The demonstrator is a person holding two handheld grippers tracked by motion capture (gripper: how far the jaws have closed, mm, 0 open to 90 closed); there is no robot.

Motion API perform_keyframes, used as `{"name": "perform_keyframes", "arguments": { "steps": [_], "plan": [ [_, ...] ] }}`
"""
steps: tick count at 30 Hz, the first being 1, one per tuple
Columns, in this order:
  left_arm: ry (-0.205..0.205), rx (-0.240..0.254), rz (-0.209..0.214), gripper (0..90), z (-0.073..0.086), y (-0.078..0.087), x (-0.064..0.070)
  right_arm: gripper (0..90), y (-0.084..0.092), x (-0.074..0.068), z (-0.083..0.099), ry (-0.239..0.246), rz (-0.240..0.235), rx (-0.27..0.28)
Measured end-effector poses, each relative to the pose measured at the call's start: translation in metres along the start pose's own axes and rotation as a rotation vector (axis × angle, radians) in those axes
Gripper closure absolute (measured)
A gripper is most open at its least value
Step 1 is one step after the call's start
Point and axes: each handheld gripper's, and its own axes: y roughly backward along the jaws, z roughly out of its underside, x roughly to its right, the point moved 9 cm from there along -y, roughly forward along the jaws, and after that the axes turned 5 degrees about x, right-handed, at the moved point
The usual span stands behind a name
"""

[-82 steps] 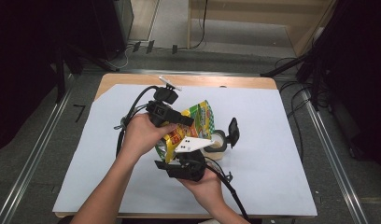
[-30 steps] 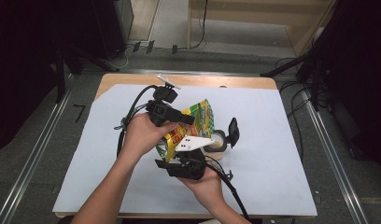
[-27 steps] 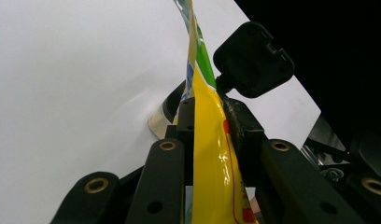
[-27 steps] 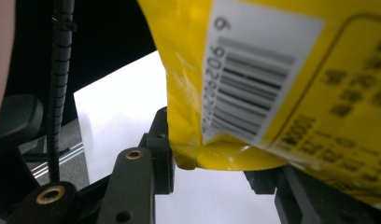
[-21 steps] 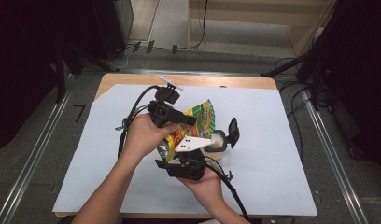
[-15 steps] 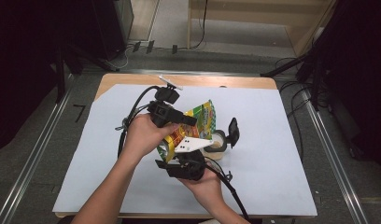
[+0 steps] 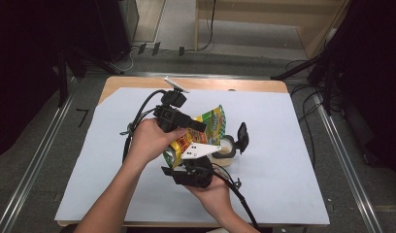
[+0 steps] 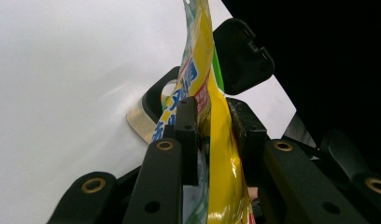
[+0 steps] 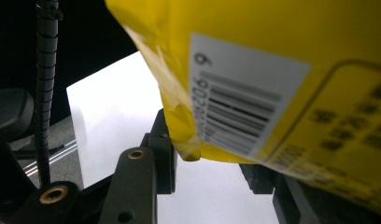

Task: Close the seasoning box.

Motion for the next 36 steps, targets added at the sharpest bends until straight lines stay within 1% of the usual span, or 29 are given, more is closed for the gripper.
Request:
{"name": "perform_keyframes", "arguments": {
  "steps": [5,15,36],
  "plan": [
    [0.001,-0.001,0.006,76.0,0.0,0.0002,-0.0011,63.3,-0.0002,0.0003,-0.0001,0.003,0.001,-0.001],
    [0.015,-0.002,0.016,76.3,-0.0001,0.0004,-0.0027,63.3,0.0003,0.0001,-0.0003,0.012,0.004,-0.006],
    [0.023,-0.005,0.019,75.8,0.0005,0.0003,-0.0017,63.3,-0.0006,-0.0001,0.0003,0.015,0.007,-0.005]
  ]
}}
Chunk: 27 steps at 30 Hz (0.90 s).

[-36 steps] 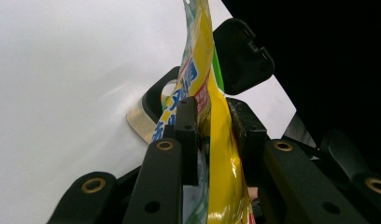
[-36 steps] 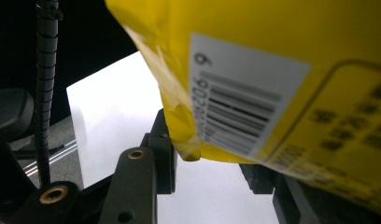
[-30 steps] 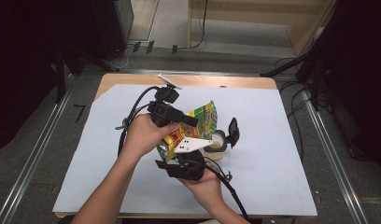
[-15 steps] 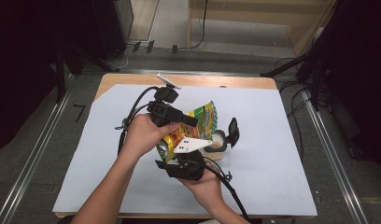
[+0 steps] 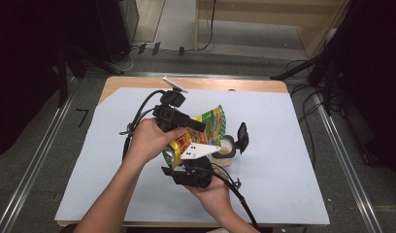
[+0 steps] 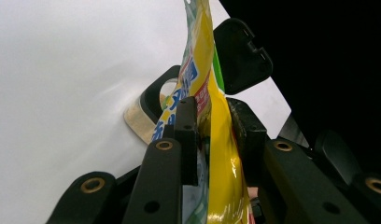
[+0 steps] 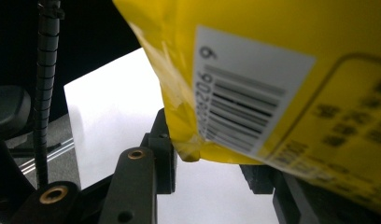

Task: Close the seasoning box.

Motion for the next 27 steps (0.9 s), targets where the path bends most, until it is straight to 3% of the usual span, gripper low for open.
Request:
{"name": "perform_keyframes", "arguments": {
  "steps": [27],
  "plan": [
    [0.031,0.0,0.066,72.7,-0.0005,0.0004,0.0034,64.7,-0.0008,-0.0005,0.001,-0.006,-0.007,0.002]
  ]
}}
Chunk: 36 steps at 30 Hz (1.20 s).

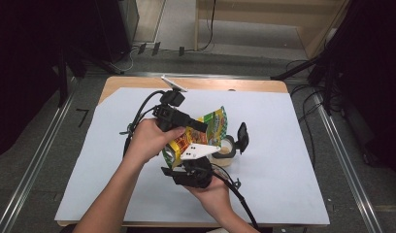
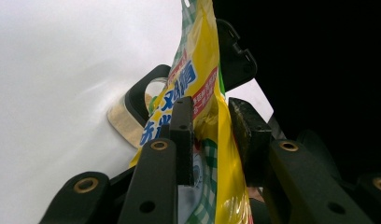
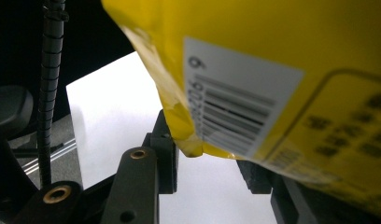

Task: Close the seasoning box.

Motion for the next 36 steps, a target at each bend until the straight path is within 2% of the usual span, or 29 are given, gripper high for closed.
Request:
{"name": "perform_keyframes", "arguments": {
  "steps": [18,27,36],
  "plan": [
    [-0.007,0.005,-0.004,72.3,-0.0004,0.0,0.0027,64.7,-0.0002,-0.0011,-0.001,-0.01,-0.007,0.013],
    [-0.024,0.001,-0.005,72.5,0.0004,-0.0012,0.0055,65.9,-0.001,-0.0004,0.0003,-0.019,-0.015,0.014],
    [-0.04,0.009,-0.031,74.5,-0.0008,-0.001,0.0039,65.8,0.0007,-0.0016,-0.0016,-0.024,-0.023,0.019]
  ]
}}
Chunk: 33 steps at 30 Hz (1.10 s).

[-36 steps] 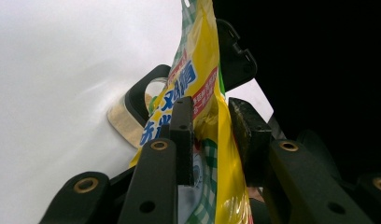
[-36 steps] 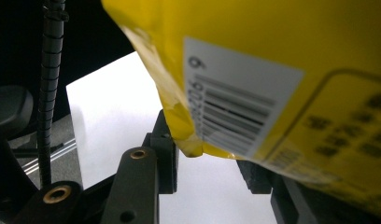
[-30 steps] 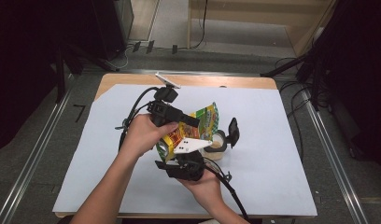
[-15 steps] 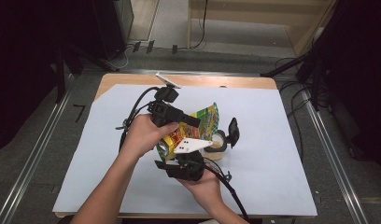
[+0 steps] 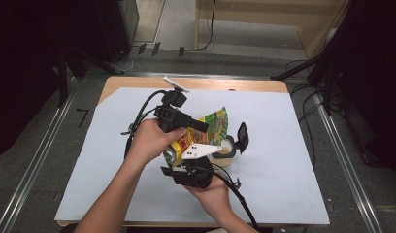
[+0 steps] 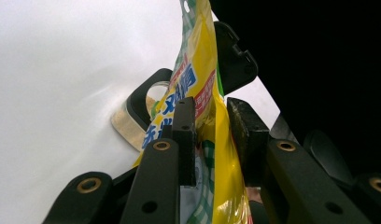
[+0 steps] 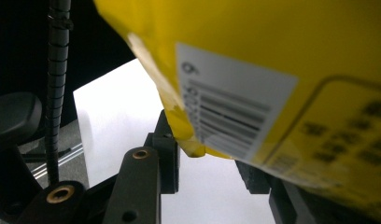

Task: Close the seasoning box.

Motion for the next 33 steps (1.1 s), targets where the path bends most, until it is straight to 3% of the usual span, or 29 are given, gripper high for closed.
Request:
{"name": "perform_keyframes", "arguments": {
  "steps": [21,33],
  "plan": [
    [-0.02,-0.009,0.017,76.2,0.0009,0.0002,0.0013,66.3,-0.0004,-0.0014,0.0001,0.007,-0.003,-0.001],
    [-0.008,-0.006,0.029,75.5,0.0005,0.001,0.0025,66.8,-0.0007,-0.0009,0.0003,0.015,0.002,0.0]
  ]
}}
